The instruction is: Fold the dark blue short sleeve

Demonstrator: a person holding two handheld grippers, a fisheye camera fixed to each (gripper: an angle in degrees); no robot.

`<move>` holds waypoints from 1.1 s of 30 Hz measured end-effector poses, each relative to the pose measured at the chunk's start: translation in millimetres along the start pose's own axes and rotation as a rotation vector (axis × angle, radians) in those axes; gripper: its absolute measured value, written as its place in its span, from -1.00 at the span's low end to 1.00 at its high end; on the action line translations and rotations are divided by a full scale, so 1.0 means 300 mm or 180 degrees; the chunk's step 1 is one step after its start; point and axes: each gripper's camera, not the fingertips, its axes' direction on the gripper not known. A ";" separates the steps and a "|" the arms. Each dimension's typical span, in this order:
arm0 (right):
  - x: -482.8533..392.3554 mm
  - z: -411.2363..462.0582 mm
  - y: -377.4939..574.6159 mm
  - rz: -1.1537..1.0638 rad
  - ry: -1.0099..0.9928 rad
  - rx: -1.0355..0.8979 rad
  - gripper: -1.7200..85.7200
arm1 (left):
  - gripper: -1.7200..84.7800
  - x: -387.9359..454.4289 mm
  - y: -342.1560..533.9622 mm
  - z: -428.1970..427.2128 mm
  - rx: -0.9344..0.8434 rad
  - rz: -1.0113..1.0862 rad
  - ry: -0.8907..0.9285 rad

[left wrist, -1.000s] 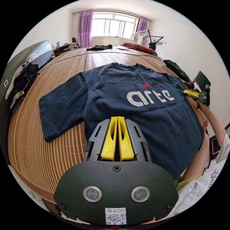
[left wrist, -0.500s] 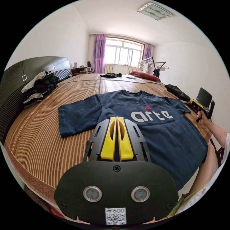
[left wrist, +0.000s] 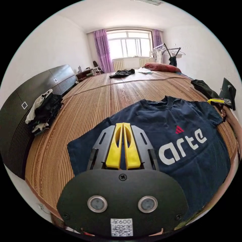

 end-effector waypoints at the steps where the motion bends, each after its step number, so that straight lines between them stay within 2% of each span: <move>1: -0.006 0.087 -0.048 -0.0036 0.0122 -0.0124 -0.98 | -0.96 -0.017 -0.067 0.077 -0.0273 -0.0081 -0.0175; 3: 0.019 0.235 -0.093 0.0036 0.0044 -0.0406 -0.98 | -0.95 -0.025 -0.135 0.169 -0.0470 -0.0119 -0.0462; 4: 0.051 0.355 -0.126 0.0079 -0.0050 -0.0935 -0.98 | -0.95 -0.022 -0.151 0.198 -0.0489 -0.0081 -0.0499; 6: 0.121 0.382 -0.184 0.0180 -0.0172 -0.0841 -0.98 | -0.95 -0.022 -0.191 0.370 -0.0962 0.0102 -0.0440; 7: 0.177 0.409 -0.215 0.0291 -0.0333 -0.0867 -0.98 | -0.95 -0.026 -0.193 0.368 -0.0635 0.0105 -0.0540; 11: 0.355 0.473 -0.267 0.0764 -0.0805 -0.0722 -0.98 | -0.95 -0.046 -0.276 0.422 -0.0700 0.0018 -0.0651; 13: 0.397 0.488 -0.292 0.0831 -0.0884 -0.0642 -0.98 | -0.95 -0.104 -0.332 0.437 -0.0658 -0.0091 -0.0437; 15: 0.396 0.494 -0.325 0.0765 -0.0824 -0.0586 -0.98 | -0.94 -0.142 -0.374 0.449 -0.0605 -0.0117 -0.0307; 20: 0.193 0.570 -0.495 -0.0147 0.0159 -0.0444 -0.98 | -0.94 -0.134 -0.486 0.494 -0.0524 0.0279 -0.0505; 23: 0.239 0.628 -0.578 -0.0086 0.0134 -0.0463 -0.98 | -0.95 -0.141 -0.559 0.518 -0.0446 0.0501 -0.0569; 26: 0.433 0.620 -0.585 0.0632 -0.0351 -0.0349 -0.98 | -0.95 -0.218 -0.606 0.521 -0.0361 0.0430 -0.0445; 29: 0.578 0.579 -0.532 0.1383 -0.0427 -0.0180 -0.98 | -0.95 -0.351 -0.653 0.522 -0.0379 0.0089 0.0012; 31: 0.569 0.544 -0.529 0.1461 -0.0221 -0.0075 -0.98 | -0.95 -0.449 -0.670 0.520 -0.0387 -0.0144 0.0397; 33: 0.492 0.546 -0.586 0.1104 -0.0151 -0.0193 -0.98 | -0.95 -0.477 -0.680 0.508 -0.0384 -0.0188 0.0477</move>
